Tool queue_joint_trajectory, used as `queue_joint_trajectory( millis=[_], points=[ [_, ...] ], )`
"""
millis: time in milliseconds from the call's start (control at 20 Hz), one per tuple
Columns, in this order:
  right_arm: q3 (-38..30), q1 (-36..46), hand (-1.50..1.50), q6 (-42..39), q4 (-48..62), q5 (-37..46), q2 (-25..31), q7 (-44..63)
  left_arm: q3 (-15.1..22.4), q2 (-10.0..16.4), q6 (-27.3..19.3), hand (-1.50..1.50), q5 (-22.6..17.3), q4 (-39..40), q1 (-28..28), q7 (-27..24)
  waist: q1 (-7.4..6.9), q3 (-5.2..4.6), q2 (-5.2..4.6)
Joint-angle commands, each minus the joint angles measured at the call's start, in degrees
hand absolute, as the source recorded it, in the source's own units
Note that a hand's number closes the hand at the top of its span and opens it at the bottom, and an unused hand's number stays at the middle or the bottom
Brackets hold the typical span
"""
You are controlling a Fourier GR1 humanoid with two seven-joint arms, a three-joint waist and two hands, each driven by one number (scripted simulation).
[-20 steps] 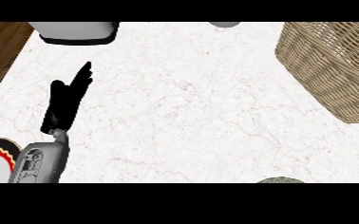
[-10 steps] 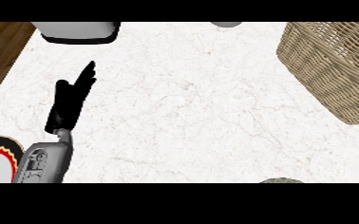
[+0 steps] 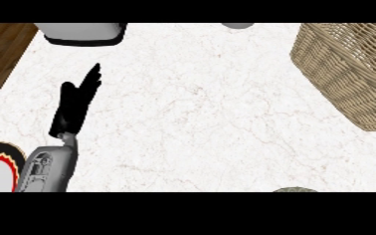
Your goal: Pick the tomato from the placemat and place it in the basket
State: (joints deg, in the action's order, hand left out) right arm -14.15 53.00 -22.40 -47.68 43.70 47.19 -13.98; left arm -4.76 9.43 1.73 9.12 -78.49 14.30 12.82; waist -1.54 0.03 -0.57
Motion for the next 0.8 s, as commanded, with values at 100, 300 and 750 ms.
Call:
queue_joint_trajectory(
  millis=[100, 300, 750],
  points=[
    [2.7, 3.7, 1.5, 5.9, 12.8, 4.9, -1.0, -5.7, 0.7, 0.1, 0.8, 0.0, -0.1, -2.3, 0.1, 2.8, -0.23, 0.0, 0.1],
    [-1.0, 4.4, 1.5, 3.3, 20.0, 1.8, -1.8, -5.1, -1.0, 1.3, 2.0, 0.0, -1.5, -1.4, 0.2, 1.1, -0.52, 0.02, -0.05],
    [-7.5, 3.8, -1.5, 8.8, 30.0, -2.6, -1.3, -13.5, -1.0, 1.4, 2.7, 0.0, -1.5, 0.1, -0.7, -1.8, -1.0, 0.12, -0.4]
  ],
)
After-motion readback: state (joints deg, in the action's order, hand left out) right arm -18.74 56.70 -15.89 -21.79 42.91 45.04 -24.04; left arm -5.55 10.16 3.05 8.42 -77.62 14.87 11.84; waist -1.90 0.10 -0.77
